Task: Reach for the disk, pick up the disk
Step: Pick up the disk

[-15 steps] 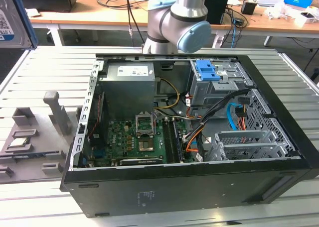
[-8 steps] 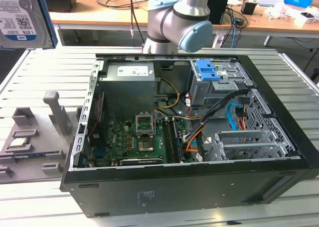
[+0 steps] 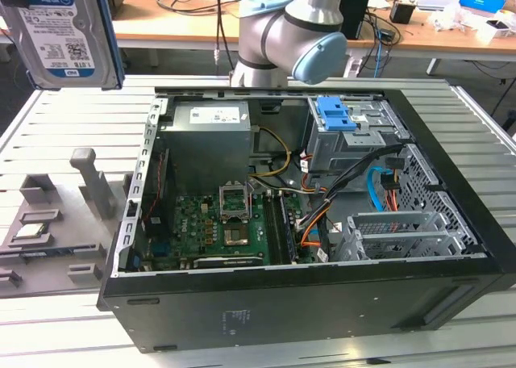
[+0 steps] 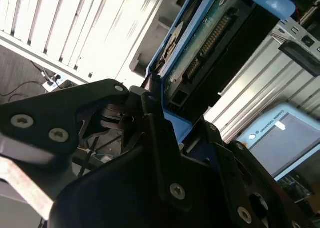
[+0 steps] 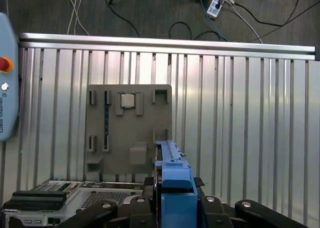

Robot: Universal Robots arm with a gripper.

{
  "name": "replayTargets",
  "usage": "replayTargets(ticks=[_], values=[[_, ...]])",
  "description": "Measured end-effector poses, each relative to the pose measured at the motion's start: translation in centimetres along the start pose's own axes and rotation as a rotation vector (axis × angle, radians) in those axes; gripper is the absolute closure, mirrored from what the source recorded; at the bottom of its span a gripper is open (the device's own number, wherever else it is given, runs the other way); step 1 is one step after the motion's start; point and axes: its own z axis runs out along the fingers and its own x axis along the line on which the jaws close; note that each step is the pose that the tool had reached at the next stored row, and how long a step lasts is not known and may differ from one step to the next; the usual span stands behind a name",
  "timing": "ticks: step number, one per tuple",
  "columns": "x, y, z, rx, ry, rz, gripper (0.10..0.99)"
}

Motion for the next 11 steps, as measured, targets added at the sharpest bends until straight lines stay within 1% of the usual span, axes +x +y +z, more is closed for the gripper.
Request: replayTargets(ticks=[2,4,6,7,9,11], values=[[0.07,-1.62,0.38,-0.002,0.0001,0.000,0.718],[0.15,-3.57,0.74,-0.003,0.0005,0.000,0.718],[0.18,-4.49,0.87,-0.004,0.0006,0.000,0.718],[0.20,-5.08,0.89,-0.004,0.0006,0.000,0.718],[0.23,-5.95,0.89,-0.004,0.0007,0.000,0.718],[0.26,-6.61,0.88,-0.004,0.0007,0.000,0.718]])
